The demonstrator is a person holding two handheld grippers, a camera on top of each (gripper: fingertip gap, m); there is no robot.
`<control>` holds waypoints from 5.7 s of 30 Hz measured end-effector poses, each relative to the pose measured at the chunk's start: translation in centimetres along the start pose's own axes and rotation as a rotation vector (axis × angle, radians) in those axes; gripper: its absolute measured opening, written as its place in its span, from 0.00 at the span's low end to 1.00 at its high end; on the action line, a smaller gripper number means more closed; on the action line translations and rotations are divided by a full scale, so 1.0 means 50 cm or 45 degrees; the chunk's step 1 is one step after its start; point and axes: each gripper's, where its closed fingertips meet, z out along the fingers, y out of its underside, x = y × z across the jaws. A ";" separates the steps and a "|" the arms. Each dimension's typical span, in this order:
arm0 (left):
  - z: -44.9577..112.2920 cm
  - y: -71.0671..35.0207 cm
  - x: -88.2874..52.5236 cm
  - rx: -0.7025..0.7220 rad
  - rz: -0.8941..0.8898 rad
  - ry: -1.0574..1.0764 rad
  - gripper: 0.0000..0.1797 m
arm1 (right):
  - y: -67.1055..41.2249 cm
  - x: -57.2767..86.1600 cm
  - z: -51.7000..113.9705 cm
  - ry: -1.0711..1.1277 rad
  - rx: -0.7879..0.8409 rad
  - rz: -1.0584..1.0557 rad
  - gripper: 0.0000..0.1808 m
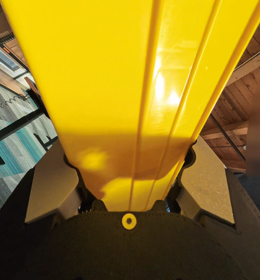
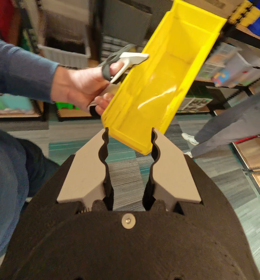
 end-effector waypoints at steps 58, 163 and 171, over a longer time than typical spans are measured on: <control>0.669 -2.562 -1.352 0.207 0.562 -0.014 0.73 | -0.281 2.648 1.841 -0.699 0.163 0.277 0.01; 0.555 -3.034 -1.410 1.669 2.102 -0.337 0.70 | -0.755 2.876 2.537 -2.576 0.104 -1.581 0.08; 0.550 -3.064 -1.412 1.658 2.097 -0.301 0.70 | -0.726 2.873 2.285 -2.672 0.401 -1.948 0.28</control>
